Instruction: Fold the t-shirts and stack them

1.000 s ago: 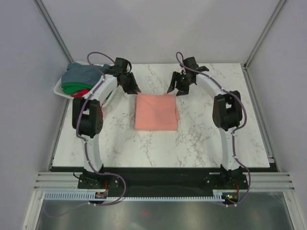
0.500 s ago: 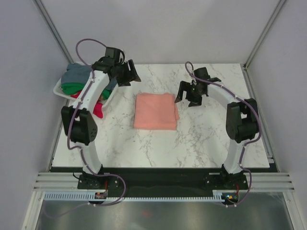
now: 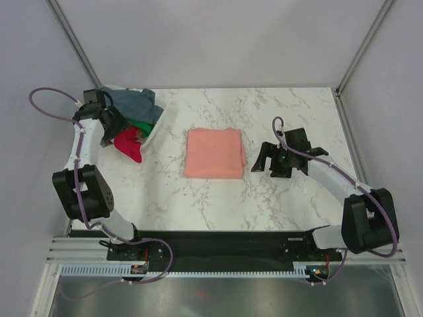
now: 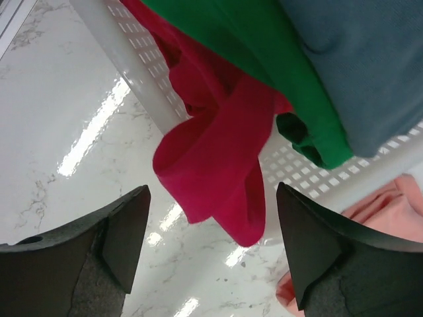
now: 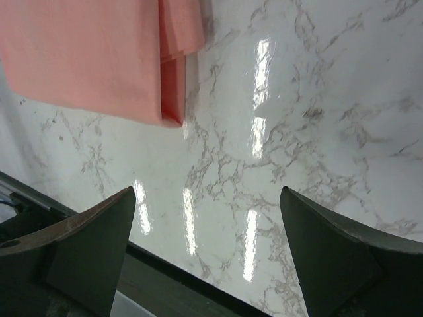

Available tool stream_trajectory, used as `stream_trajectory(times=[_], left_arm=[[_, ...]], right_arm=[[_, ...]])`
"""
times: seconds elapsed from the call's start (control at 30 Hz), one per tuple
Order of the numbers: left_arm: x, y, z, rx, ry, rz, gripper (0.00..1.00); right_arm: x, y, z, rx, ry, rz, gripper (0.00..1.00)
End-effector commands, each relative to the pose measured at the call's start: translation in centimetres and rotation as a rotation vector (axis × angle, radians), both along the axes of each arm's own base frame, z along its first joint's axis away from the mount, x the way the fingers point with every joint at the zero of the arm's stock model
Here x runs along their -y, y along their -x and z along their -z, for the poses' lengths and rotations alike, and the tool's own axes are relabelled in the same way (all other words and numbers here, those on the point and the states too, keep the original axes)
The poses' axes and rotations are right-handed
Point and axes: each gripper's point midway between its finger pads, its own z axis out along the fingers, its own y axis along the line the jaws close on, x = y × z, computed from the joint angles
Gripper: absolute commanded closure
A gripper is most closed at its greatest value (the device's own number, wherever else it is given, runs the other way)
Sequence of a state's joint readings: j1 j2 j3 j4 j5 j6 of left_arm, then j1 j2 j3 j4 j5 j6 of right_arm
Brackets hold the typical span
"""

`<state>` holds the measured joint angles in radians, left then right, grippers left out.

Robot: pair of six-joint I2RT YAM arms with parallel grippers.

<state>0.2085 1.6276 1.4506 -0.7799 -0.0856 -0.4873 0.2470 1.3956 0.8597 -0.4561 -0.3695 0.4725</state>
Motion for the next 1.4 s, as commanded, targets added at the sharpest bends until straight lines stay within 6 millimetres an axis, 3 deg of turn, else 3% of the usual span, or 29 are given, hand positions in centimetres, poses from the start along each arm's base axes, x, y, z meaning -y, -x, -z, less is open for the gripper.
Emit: stream_trajectory(times=[0.0,0.17,0.33,0.43,0.47,0.53,0.57,0.63,0.7,0.73,0.77,0.8,0.83,0.87,0.9,1.07,1.1,1.17,1.2,1.3,1.37], left_arm=[[-2.5,-1.8,0.2,0.052,-0.021,-0.113,0.15],[-4.5,-3.7,1.9,0.030,-0.047,-0.182,0.14],[-5.2,-4.9,6.0,-0.035,-0.015,-0.218,0.19],[-5.1,-5.9,8.3,-0.075,0.004,-0.200,0.44],[-5.2,-6.1,8.9,-0.090,0.004,-0.195,0.59],[-4.7,-5.5,9.9,-0.150,0.025,-0.179,0.73],[-4.7,-5.0,9.9,-0.168,0.025,-0.187,0.86],[-4.4,-2.9,10.9,-0.216,0.030,-0.218,0.96],[-4.1,-1.3,9.3,-0.187,0.047,-0.242,0.98],[-3.3,1.0,10.6,-0.233,0.076,-0.269,0.98],[-2.9,1.9,8.9,-0.187,0.089,-0.281,0.98],[-2.1,4.4,10.0,-0.232,0.109,-0.296,0.98],[-1.7,5.5,10.0,-0.229,0.127,-0.331,0.98],[-1.4,6.7,8.0,-0.171,0.134,-0.352,0.98],[-0.6,9.3,9.2,-0.211,0.148,-0.373,0.98],[1.0,16.5,7.3,-0.128,0.182,-0.525,0.98],[1.2,18.9,6.5,-0.095,0.167,-0.570,0.98],[1.5,20.9,5.5,-0.043,0.155,-0.603,0.97],[1.8,22.7,4.9,-0.008,0.156,-0.639,0.95],[2.6,24.2,3.4,0.075,0.199,-0.680,0.90],[3.4,25.6,2.9,0.111,0.223,-0.691,0.62]], right_arm=[[-1.3,1.2,-3.1,0.091,-0.118,-0.008,0.02],[-1.0,3.3,-5.4,0.142,-0.131,-0.035,0.02],[0.0,5.1,-5.8,0.144,-0.080,-0.069,0.02],[0.2,5.7,-5.2,0.138,-0.070,-0.082,0.02],[0.3,5.9,-4.7,0.126,-0.063,-0.086,0.02],[0.5,5.9,-4.1,0.123,-0.049,-0.088,0.02],[0.7,5.9,-3.6,0.118,-0.033,-0.081,0.02],[0.9,5.7,-3.1,0.114,-0.023,-0.078,0.02],[0.6,5.4,-2.8,0.111,-0.034,-0.081,0.02],[0.4,5.3,-2.8,0.113,-0.042,-0.083,0.02],[0.3,5.0,-2.8,0.114,-0.049,-0.083,0.02],[0.1,4.9,-2.9,0.112,-0.055,-0.084,0.02],[0.0,4.7,-3.0,0.117,-0.060,-0.085,0.02],[-0.1,4.5,-3.0,0.118,-0.065,-0.081,0.02],[-0.2,4.5,-3.0,0.117,-0.072,-0.086,0.02],[-0.3,4.8,-1.8,0.074,-0.075,-0.087,0.02],[-0.2,5.2,-1.3,0.052,-0.077,-0.071,0.02],[-0.2,5.6,-1.1,0.049,-0.089,-0.056,0.02],[-0.4,5.8,-1.0,0.045,-0.102,-0.052,0.02],[-0.7,6.9,-1.3,0.043,-0.152,-0.035,0.02],[-0.7,7.7,-1.7,0.051,-0.169,-0.024,0.02]])
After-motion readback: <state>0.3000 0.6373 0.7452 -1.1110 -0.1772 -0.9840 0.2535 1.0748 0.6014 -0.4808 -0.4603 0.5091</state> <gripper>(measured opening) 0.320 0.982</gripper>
